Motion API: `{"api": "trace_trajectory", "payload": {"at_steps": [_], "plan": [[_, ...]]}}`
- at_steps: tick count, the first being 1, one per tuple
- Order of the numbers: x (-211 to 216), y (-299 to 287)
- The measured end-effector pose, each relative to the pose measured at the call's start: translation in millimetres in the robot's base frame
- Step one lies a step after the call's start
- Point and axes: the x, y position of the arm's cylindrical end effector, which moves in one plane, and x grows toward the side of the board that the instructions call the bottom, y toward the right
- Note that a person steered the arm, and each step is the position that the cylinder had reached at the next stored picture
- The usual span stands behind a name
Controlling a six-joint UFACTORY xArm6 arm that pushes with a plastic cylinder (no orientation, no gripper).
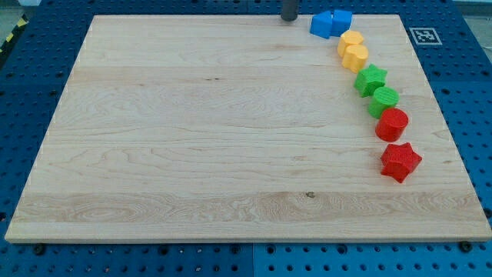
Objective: Push the blue cube into the yellow hexagon
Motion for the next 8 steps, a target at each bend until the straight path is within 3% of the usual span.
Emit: {"api": "trace_trajectory", "payload": {"at_steps": [8], "plan": [[-0.9,84.6]]}}
